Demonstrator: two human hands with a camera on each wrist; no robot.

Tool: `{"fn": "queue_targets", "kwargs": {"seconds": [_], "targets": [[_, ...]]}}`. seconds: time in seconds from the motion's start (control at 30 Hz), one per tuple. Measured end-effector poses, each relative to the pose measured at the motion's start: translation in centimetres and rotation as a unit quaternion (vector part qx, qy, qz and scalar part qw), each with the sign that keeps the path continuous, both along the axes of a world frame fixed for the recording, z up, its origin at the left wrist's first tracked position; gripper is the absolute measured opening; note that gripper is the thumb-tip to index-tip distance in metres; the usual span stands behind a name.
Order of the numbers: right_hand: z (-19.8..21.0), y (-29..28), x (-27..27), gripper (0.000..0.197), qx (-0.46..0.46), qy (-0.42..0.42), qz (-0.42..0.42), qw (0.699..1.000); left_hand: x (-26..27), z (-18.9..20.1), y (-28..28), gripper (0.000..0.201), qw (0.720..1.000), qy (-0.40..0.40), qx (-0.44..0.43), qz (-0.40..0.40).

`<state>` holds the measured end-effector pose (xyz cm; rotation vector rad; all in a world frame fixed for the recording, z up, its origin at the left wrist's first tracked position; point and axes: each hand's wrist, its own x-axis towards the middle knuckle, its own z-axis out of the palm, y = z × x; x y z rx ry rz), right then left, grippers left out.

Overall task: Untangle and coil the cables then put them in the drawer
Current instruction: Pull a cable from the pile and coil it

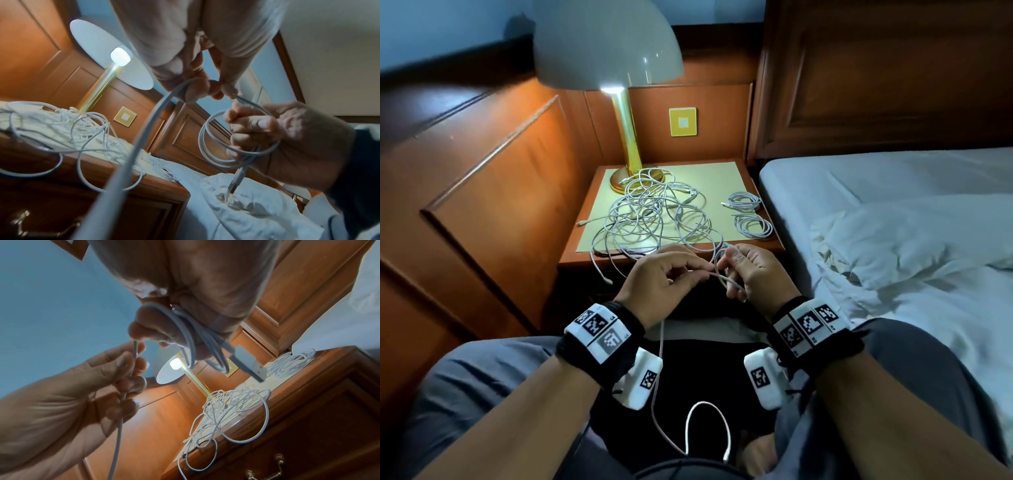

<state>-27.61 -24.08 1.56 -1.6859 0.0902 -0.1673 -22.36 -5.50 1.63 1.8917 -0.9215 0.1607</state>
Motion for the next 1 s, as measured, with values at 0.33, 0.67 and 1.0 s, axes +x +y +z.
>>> {"fn": "queue_targets", "kwargs": {"seconds": [0.33,0.67,1.0], "targets": [[-1.2,2.0,0.5,0.034,0.013,0.090,0.081,0.993,-0.1,-2.4,0.7,0.015,0.990,0.096,-0.090,0.052],[-1.2,1.6,1.8,0.033,0.323,0.254,0.145,0.900,3.1,-6.0,2.4,0.016,0.976,0.193,-0.040,0.097],[-1.0,-0.6,4.0,0.036,0.477,0.154,0.085,0.861,4.6,-7.4,3.5,0.033,0.983,0.126,0.090,0.099]]}}
